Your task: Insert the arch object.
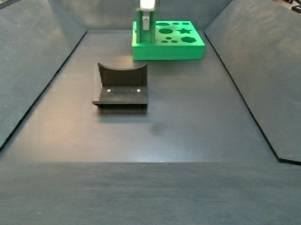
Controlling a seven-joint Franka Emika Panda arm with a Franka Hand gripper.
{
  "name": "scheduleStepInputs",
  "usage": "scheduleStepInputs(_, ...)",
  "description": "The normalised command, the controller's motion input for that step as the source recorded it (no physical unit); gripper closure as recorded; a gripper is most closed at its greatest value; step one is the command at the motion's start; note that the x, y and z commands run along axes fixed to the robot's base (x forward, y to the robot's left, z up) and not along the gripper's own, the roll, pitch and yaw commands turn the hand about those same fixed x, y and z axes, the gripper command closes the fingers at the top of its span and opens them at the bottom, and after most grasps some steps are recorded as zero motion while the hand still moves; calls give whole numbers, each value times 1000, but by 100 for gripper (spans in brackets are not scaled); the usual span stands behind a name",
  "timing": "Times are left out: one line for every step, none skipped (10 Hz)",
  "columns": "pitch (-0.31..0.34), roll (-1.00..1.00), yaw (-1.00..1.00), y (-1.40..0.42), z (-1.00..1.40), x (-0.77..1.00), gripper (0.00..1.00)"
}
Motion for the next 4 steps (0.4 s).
scheduleStepInputs(0, -26, 0, -83, -837, 137, 100)
scheduleStepInputs(0, 0, 0, 0, -960, 129, 100)
scheduleStepInputs(44, -210, -11, 134, -146, 174, 100)
scheduleStepInputs(0, 0, 0, 0, 0, 0, 100)
